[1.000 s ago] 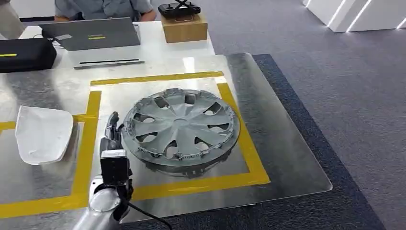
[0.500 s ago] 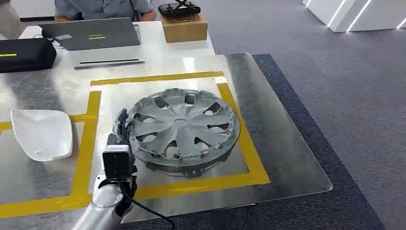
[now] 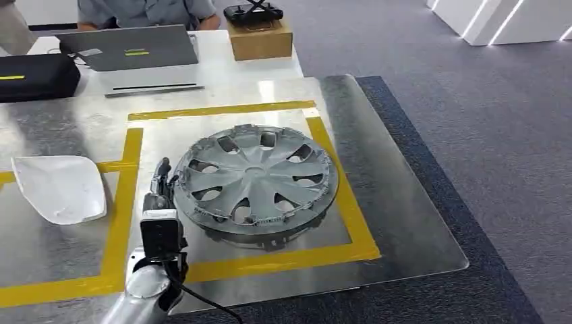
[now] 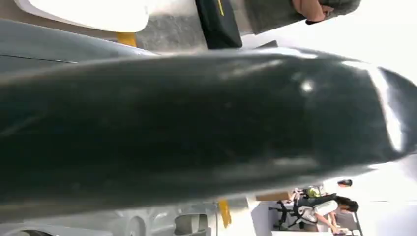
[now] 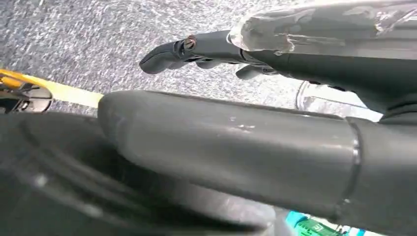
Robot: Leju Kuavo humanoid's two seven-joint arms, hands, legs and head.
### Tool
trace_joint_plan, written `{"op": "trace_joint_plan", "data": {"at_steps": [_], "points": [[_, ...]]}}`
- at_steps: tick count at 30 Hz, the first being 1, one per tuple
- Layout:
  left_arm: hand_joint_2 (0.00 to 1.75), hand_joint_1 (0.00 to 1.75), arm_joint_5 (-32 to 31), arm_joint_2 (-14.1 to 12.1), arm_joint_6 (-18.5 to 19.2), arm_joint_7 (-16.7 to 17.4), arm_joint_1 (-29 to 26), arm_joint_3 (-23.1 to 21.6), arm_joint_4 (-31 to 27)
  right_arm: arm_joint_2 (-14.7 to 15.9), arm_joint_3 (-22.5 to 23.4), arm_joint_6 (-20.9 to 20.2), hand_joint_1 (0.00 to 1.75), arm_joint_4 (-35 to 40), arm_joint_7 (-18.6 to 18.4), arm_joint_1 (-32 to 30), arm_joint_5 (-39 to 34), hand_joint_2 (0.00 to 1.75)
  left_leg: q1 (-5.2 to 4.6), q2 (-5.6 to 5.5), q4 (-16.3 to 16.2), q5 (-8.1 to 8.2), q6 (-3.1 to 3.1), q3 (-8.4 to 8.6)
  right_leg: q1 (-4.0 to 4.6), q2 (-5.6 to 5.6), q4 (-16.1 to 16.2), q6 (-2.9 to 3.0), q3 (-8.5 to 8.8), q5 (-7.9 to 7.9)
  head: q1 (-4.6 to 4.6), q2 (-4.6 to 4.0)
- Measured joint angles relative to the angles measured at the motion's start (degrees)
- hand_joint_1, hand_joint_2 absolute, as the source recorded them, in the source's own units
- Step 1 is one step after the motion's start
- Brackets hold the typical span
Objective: Take the parts from the cabinet and place them on the table.
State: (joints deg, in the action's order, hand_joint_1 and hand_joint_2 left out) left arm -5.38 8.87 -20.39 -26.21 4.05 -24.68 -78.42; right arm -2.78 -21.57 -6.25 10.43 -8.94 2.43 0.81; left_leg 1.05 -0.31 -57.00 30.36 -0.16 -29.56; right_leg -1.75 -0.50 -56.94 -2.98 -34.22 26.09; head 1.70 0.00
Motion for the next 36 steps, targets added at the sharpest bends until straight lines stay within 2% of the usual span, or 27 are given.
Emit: {"op": "trace_joint_plan", "data": {"at_steps": [14,27,36], "points": [[0.0,0.0,-3.3,-0.2,-1.8,0.0,-1.0,0.0,-2.1,-0.3,0.6,1.7,0.0,-0.2,0.0,0.0,0.1,0.0,0.01,0.0,0.0,0.0,0.0,0.02,0.0,-0.01,0.0,0.0,0.0,0.01,0.0,0.0],[0.0,0.0,-5.2,-0.7,-0.4,0.0,-0.5,-2.0,-3.3,-0.5,0.8,1.8,0.0,-0.2,0.0,0.0,0.4,0.0,0.01,0.0,0.0,0.0,0.0,0.03,0.0,-0.01,0.0,0.0,0.0,0.01,0.0,0.0],[0.0,0.0,-5.1,-1.0,0.0,0.0,-0.8,-2.1,-3.6,-0.5,1.1,1.2,0.0,-0.2,2.6,0.0,0.0,0.0,0.01,0.0,0.0,0.0,0.0,0.02,0.0,0.0,0.0,0.0,0.0,0.01,0.0,0.0]]}}
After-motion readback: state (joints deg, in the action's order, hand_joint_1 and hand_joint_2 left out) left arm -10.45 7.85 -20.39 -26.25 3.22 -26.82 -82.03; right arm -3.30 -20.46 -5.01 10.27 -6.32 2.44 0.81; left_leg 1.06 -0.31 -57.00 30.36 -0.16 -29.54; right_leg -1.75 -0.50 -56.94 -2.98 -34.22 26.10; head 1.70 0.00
